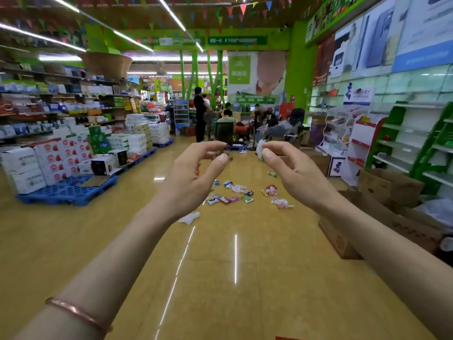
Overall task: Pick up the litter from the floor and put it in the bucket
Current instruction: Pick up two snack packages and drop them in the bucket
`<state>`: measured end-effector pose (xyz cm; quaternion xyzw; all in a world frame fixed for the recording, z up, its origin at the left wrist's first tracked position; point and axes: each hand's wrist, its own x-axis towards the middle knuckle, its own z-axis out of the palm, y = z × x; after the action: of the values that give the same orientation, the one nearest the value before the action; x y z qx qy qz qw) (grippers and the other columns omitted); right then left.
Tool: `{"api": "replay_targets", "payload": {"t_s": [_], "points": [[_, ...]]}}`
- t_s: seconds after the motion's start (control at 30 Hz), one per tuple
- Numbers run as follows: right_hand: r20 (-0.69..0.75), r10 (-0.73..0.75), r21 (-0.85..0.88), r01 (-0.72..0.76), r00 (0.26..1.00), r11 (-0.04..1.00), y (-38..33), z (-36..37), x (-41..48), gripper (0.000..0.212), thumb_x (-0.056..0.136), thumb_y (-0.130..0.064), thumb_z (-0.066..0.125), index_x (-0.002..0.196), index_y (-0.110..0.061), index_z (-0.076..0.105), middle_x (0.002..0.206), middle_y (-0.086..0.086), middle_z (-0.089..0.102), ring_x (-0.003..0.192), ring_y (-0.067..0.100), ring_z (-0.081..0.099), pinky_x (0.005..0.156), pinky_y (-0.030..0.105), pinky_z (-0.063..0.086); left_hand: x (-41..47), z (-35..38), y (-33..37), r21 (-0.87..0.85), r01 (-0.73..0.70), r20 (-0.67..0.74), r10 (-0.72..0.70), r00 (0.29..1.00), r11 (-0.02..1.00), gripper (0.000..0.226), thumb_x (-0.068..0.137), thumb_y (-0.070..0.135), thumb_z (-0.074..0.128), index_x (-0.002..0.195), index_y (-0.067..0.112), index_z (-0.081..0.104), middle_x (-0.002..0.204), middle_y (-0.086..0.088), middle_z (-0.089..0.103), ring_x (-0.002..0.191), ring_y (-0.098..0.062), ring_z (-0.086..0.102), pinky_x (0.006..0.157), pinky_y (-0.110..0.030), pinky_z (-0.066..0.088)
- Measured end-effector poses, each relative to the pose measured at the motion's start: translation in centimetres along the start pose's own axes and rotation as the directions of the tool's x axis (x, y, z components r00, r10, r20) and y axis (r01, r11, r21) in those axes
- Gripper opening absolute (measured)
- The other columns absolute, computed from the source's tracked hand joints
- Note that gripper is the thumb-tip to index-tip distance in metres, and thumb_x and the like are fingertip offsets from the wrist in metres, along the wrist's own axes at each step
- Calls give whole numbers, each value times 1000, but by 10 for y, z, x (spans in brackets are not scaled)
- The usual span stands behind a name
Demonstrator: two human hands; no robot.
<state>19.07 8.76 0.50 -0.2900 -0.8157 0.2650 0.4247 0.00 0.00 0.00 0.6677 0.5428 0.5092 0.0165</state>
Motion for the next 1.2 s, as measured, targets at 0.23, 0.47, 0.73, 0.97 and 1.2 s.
{"api": "replay_targets", "payload": {"t_s": [0.23,0.47,0.73,0.97,1.2], "points": [[63,57,-10,-56,996,998,43,26,36,47,93,-49,44,135,-28,46,132,-11,51,114,2,49,98,30,43,30,18,-51,106,36,21,-38,999,994,32,94,38,46,126,35,50,125,18,45,108,16,40,77,10,25],[77,57,-40,-54,995,998,95,68,122,53,90,-55,44,138,-32,41,140,-13,45,123,5,46,103,39,43,99,25,-141,108,-4,46,-1,999,994,35,93,39,47,128,38,48,130,19,41,117,7,38,84,1,28],[38,78,-52,-76,996,996,142,117,244,53,91,-53,43,139,-30,40,139,-10,46,120,4,46,102,32,41,195,16,-248,72,-18,74,13,997,997,36,94,39,45,130,36,47,128,19,42,118,4,40,86,-4,26],[5,106,-60,-106,994,993,201,149,335,49,92,-53,45,136,-34,42,136,-14,47,120,4,46,101,32,41,266,29,-329,91,-17,37,14,999,996,32,97,33,42,127,30,52,113,20,50,96,27,39,77,9,27],[40,117,-92,-113,992,989,298,183,430,57,87,-57,49,138,-32,40,140,-13,44,124,5,43,103,35,40,343,71,-438,100,36,60,-42,997,994,23,96,35,44,115,34,57,118,16,51,108,8,46,81,-2,34]]}}
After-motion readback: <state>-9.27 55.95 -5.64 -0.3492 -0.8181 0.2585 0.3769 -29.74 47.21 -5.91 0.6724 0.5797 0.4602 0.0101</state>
